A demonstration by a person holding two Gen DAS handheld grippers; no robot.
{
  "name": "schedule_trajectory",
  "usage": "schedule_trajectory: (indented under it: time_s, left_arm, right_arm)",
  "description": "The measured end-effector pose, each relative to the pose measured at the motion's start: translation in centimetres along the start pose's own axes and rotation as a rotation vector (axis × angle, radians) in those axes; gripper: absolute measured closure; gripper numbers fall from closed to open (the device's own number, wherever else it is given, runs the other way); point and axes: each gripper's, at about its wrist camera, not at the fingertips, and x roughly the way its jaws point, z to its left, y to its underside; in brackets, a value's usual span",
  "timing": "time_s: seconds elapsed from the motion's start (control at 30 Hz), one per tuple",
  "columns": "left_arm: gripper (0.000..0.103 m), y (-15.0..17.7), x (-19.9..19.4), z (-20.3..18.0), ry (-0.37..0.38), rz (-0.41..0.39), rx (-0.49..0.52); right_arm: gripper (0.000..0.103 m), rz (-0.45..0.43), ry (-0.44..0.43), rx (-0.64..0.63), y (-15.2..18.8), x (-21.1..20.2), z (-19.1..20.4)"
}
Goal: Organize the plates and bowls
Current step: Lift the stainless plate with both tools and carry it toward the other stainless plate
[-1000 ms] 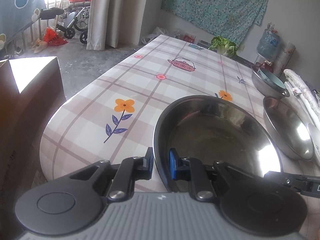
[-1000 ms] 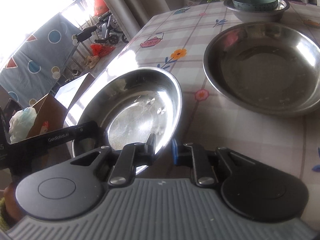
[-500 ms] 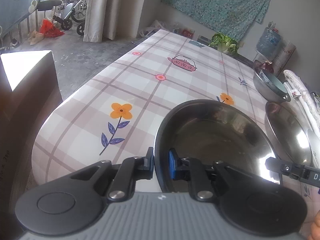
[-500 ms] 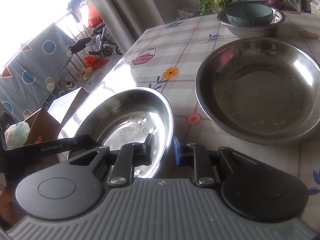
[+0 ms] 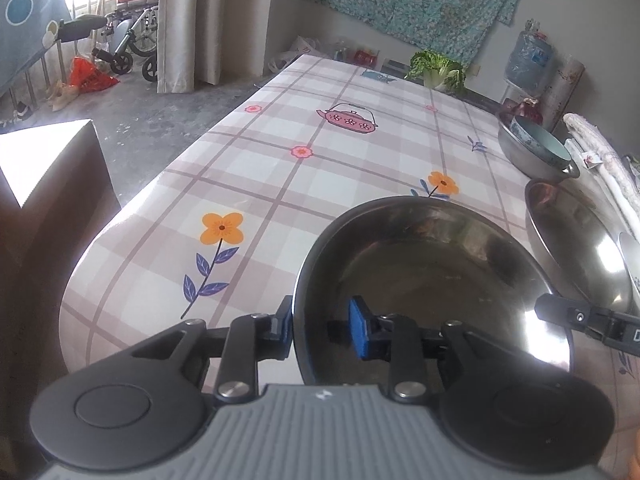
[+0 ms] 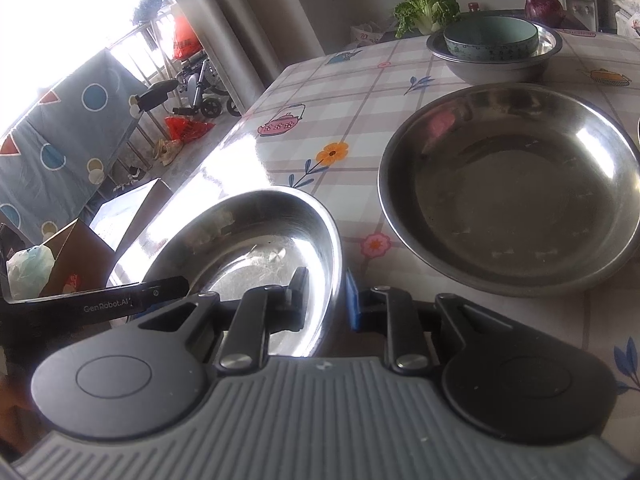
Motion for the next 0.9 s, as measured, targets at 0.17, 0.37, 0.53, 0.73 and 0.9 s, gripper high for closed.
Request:
schedule_trajectory:
  time_s: [0.17, 0.37, 0.53, 0.73, 0.9]
  left_arm:
    - [0.075, 0.5, 0.0, -0.6, 0.008, 0.020, 0.025]
    - [0.073, 0.5, 0.4, -1.5, -0.030, 0.015, 0.067]
    - [0.074, 0.3, 0.4, -1.6, -0.050, 0.011, 0.067]
    - [0.074, 0.4, 0.2, -1.8, -0.063, 0.013, 0.068]
    - [0.074, 0.5, -0.2, -1.7, -0.060, 0.013, 0.065]
  right_arm:
    - [0.086, -0.020, 0.020, -0.003, 0.0, -0.6, -0.5]
    - [0.086, -0.020, 0.029, -0.001, 0.2, -0.3, -0.6]
    - [0.086, -0.030, 0.046, -0.021, 0.1, -0.3, -0.1]
    - [0.086, -0.035, 0.046, -0.028, 0.1, -0.5, 0.1]
    - [0.086, -0.047, 0.045, -0.040, 0.0, -0.9, 0.4]
